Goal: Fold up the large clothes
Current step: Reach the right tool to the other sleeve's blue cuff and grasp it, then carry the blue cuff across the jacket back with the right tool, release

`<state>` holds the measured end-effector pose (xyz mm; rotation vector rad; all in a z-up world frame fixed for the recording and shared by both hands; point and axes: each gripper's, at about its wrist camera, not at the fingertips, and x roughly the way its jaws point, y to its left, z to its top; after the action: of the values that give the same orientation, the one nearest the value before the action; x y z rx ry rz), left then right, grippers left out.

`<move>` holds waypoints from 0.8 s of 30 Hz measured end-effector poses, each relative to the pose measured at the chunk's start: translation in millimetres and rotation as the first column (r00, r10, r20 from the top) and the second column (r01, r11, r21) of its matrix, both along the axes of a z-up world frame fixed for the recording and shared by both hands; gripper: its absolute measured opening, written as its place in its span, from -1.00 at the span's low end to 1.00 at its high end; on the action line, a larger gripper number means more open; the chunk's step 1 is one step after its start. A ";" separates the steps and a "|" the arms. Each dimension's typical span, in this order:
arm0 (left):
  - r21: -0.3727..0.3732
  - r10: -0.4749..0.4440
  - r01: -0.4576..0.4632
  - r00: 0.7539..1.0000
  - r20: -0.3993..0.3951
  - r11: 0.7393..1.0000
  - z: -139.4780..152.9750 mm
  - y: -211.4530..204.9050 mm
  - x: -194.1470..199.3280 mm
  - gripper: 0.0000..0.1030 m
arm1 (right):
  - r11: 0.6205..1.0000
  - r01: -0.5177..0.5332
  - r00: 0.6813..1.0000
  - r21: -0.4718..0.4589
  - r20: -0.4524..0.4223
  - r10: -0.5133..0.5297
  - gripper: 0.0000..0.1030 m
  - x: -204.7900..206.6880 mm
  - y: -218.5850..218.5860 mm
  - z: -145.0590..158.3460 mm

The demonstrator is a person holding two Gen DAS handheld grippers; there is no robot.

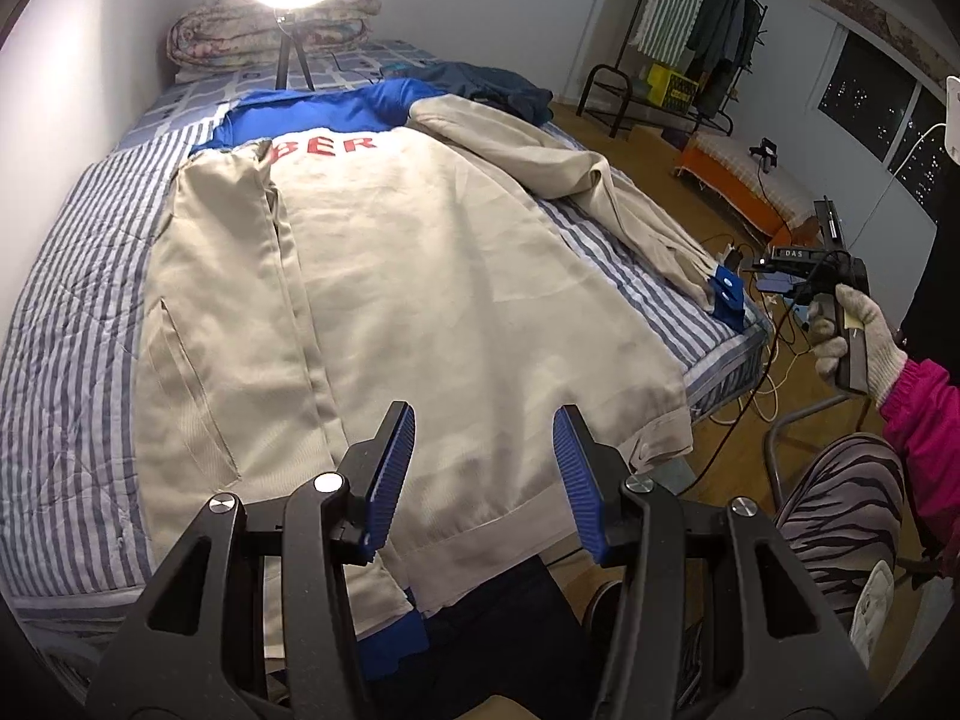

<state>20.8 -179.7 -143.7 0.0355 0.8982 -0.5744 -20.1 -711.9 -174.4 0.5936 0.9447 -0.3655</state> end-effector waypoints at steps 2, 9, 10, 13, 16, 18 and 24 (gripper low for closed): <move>-0.001 -0.003 0.003 1.000 -0.011 1.000 -2.7 -1.3 1.4 -0.04 | 0.999 0.031 0.999 0.035 0.010 -0.032 0.14 -2.6 -11.6 -6.0; -0.002 -0.019 0.019 1.000 -0.017 1.000 -4.0 -8.6 4.3 -0.04 | 0.987 0.092 0.994 0.135 0.039 -0.098 0.14 -1.7 -28.6 -25.5; -0.003 -0.021 0.021 1.000 -0.017 1.000 -3.6 -9.2 4.6 -0.04 | 0.986 0.094 0.994 0.140 0.041 -0.100 0.13 -0.3 -29.4 -27.5; 0.000 -0.028 0.028 0.999 -0.015 1.000 -3.6 -10.4 4.7 -0.04 | 0.985 0.091 0.994 0.149 0.038 -0.098 -0.12 4.2 -28.9 -32.8; 0.001 -0.031 0.031 0.999 -0.015 1.000 -3.8 -9.5 5.2 -0.04 | 0.992 0.068 0.997 0.104 0.018 -0.070 -0.65 8.6 -19.6 -29.3; -0.001 -0.031 0.031 0.999 -0.014 1.000 -3.7 -9.4 5.3 -0.05 | 0.999 0.039 0.999 0.027 0.017 -0.039 -0.94 9.4 -8.4 -17.5; -0.019 -0.028 0.027 1.000 -0.013 0.999 -4.1 0.3 8.1 -0.04 | 0.992 -0.065 0.993 -0.105 0.090 0.074 -1.00 5.0 33.1 32.2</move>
<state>28.9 -179.4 -147.8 0.0267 0.9061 -0.6094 -15.2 -678.9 -142.2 0.4794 0.8492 -0.3187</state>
